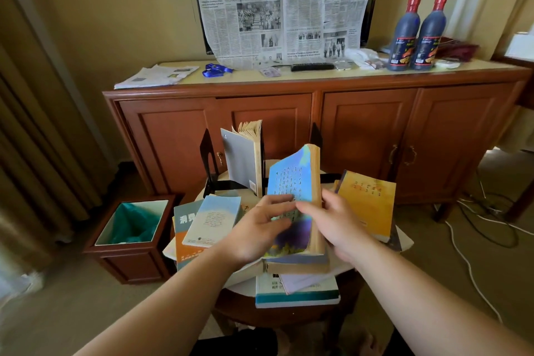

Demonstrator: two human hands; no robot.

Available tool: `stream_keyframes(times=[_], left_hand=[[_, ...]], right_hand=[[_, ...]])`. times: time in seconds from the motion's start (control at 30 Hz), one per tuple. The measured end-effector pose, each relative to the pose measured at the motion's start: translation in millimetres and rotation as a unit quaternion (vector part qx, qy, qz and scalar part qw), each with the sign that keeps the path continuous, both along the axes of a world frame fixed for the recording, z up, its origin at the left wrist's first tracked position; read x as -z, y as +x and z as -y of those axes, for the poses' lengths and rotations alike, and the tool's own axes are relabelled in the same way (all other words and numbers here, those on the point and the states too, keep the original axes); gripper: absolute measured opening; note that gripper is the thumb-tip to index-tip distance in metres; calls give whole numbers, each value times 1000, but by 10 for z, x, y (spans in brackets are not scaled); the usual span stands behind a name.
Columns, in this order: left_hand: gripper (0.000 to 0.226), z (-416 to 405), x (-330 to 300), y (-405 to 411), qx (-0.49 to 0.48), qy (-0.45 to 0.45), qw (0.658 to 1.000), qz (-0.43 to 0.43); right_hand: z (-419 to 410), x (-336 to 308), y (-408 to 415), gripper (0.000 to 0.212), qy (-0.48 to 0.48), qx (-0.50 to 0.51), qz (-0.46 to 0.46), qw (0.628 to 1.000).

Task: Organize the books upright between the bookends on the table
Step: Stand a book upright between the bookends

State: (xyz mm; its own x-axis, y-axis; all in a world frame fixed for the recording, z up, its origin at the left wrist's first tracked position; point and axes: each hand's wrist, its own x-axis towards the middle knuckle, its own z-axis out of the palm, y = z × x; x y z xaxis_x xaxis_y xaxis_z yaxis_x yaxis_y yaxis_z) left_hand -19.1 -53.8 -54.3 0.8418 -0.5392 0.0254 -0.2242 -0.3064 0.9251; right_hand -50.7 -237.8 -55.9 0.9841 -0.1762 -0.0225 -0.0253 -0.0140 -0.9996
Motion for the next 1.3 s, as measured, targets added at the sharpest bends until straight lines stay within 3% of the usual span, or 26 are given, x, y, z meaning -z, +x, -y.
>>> stream_keyframes(times=[0.1,0.2,0.27,0.37,0.5,0.57,0.73,0.83,0.9,1.0,1.1,1.3], left_hand=[[37,-63,112,161,-102,-2,994,28],[58,-160,84,301,-162,-87,979,-90],[58,-247,31,408,-107,-181,959,-192],[63,-389,-24,490,-25,-265,931,-248],[65,-515,-67,550,36,-263,928,-261],[66,-559,-96,603,15,-246,936,-250],[49,-653,-208,764,-163,-218,948,-165],[42,-718,-249,923,-257,-206,936,-126],[41,-736,-235,1075,-301,-188,929,-103],[40,-687,-196,1293,-360,-158,917,-68],[41,-581,-157,1476,-402,-107,909,-21],[53,-348,22,1865,-415,-63,907,12]], right_hand=[[21,-14,34,28,61,-1,-23,998],[55,-59,106,34,150,-43,-29,987],[59,-81,176,36,178,-78,-33,980],[24,-78,316,33,160,-93,-19,982],[-68,-34,587,25,-2,-70,13,997],[-118,15,755,24,-95,-52,11,994],[-268,113,1067,98,-284,-39,-10,958],[-297,274,1209,111,-403,-95,-6,910],[-289,422,1266,116,-480,-121,-51,867],[-291,643,1214,111,-579,-135,-77,800],[-298,764,1135,106,-619,-137,-70,770],[-284,823,1141,106,-639,-133,-58,756]])
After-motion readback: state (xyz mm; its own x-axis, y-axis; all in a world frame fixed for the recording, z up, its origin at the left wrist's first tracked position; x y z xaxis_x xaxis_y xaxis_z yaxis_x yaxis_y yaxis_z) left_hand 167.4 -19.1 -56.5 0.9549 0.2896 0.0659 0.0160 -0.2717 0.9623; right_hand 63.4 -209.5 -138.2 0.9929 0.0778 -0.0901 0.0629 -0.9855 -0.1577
